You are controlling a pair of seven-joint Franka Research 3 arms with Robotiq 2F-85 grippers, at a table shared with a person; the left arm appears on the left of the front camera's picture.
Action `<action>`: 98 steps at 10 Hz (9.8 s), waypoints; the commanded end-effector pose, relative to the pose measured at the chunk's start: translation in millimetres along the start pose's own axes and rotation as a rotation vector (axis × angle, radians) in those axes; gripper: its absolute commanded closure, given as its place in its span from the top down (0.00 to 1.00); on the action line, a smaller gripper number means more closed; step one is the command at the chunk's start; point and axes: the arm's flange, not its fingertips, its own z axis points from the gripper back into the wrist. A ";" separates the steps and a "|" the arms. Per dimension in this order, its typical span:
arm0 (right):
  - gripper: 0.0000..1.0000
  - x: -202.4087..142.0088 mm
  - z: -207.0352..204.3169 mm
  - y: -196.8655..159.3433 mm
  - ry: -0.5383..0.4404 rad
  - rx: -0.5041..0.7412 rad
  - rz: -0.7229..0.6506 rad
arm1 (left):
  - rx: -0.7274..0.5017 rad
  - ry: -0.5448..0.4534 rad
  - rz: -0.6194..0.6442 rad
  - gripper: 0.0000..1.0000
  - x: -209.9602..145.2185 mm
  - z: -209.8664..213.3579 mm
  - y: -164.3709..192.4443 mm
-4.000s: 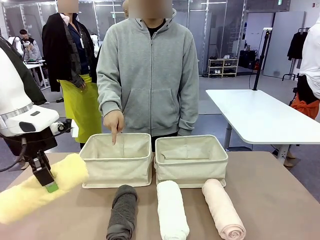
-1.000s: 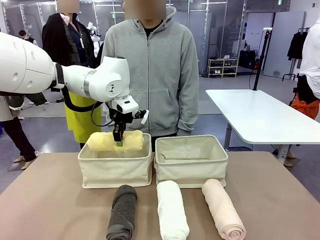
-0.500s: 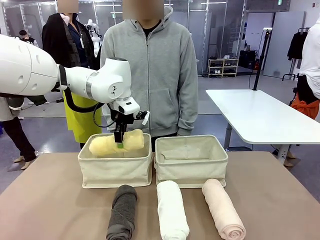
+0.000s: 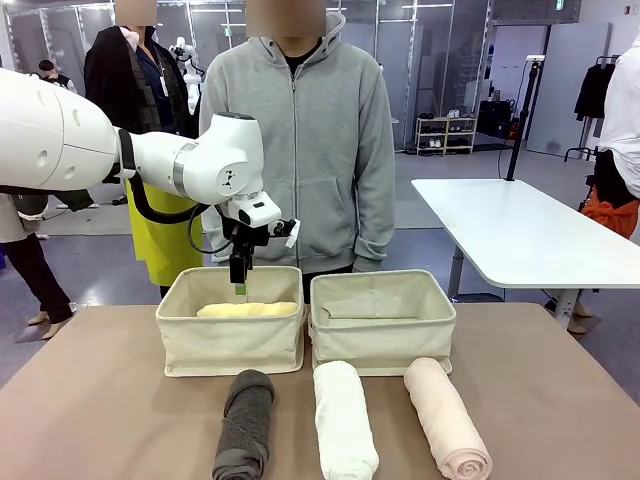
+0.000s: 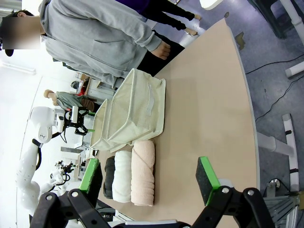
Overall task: Divide the towels into two baskets.
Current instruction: Pick up one hotel-folded towel and place it in the Fabric basket indicated by the person, then pick up one hotel-folded towel from the bottom of the table and place it in the Fabric basket indicated by the person.
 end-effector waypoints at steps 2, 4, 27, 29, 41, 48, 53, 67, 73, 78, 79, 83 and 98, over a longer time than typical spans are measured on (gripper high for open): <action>1.00 0.1 2.1 2.0 -0.010 0.004 0.003 | -0.007 0.004 0.001 1.00 -1.4 -4.5 0.8; 1.00 0.1 2.1 2.0 -0.010 0.004 0.003 | -0.007 0.004 0.001 1.00 -1.4 -4.5 0.8; 1.00 0.1 2.1 2.0 -0.010 0.004 0.003 | -0.918 -1.024 1.246 1.00 -339.9 -11.9 -279.3; 1.00 0.1 2.1 2.0 -0.010 0.004 0.003 | -0.991 -1.028 1.277 1.00 -373.3 -32.2 -291.4; 1.00 0.1 2.1 2.0 -0.010 0.004 0.003 | -1.003 -1.050 1.311 1.00 -378.2 -56.3 -304.2; 1.00 0.1 2.1 2.0 -0.010 0.004 0.003 | -1.003 -1.050 1.311 1.00 -378.2 -56.3 -304.2; 1.00 0.1 2.1 2.0 -0.010 0.004 0.003 | -1.004 -1.061 1.307 1.00 -376.7 -61.2 -302.5; 1.00 0.1 2.1 2.0 -0.010 0.004 0.003 | -0.771 -0.540 1.589 1.00 -88.8 -100.8 -284.1; 1.00 0.1 2.1 2.0 -0.010 0.004 0.003 | -0.717 -0.464 1.628 1.00 -54.6 -121.6 -287.8; 1.00 0.1 2.1 2.0 -0.010 0.004 0.003 | -0.727 -0.453 1.622 0.52 -51.6 -126.5 -293.1; 1.00 0.1 2.1 2.0 -0.010 0.004 0.003 | -0.726 -0.452 1.621 0.40 -50.4 -126.1 -293.5; 1.00 0.1 2.1 2.0 -0.010 0.004 0.003 | -0.727 -0.466 1.600 0.02 -56.0 -105.9 -290.6; 1.00 0.1 2.1 2.0 -0.010 0.004 0.003 | -0.288 -0.061 0.601 0.37 -52.7 46.7 -266.5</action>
